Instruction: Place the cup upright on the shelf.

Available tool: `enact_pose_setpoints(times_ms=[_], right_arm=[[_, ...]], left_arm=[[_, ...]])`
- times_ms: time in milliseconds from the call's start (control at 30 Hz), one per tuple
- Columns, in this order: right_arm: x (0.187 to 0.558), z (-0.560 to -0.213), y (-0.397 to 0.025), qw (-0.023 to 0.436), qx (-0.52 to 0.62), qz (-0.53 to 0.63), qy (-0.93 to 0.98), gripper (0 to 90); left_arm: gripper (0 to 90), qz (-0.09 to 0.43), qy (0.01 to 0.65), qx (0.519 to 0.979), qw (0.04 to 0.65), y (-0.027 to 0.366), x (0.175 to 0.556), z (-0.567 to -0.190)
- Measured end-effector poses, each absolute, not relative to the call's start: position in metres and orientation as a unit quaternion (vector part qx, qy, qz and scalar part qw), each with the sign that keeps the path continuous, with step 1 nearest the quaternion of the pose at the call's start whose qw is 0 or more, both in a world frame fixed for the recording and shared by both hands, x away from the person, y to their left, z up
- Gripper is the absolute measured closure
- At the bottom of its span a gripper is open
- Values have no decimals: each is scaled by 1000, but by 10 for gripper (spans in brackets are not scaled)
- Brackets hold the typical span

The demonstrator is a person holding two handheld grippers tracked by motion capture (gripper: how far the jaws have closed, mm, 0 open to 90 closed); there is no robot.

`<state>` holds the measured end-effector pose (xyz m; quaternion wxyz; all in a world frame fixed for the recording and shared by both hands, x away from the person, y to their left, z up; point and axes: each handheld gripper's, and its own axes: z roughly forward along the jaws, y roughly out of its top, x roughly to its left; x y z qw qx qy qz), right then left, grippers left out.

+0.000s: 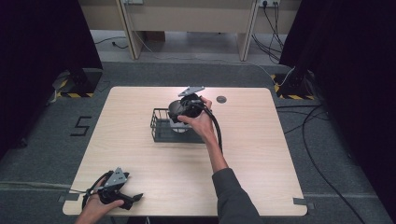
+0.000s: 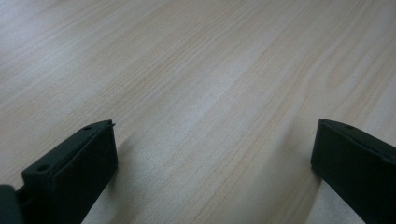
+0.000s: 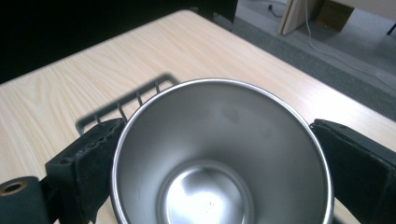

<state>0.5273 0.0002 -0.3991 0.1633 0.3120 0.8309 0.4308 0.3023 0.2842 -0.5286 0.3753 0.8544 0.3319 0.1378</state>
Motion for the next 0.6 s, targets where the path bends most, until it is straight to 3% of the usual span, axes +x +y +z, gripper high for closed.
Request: enact_pose_setpoints(times_ms=[600], right_arm=[[526,-403,-1,161,305,423,838,60]], left_arm=[[0,137,332,854,375,284,302,-529]])
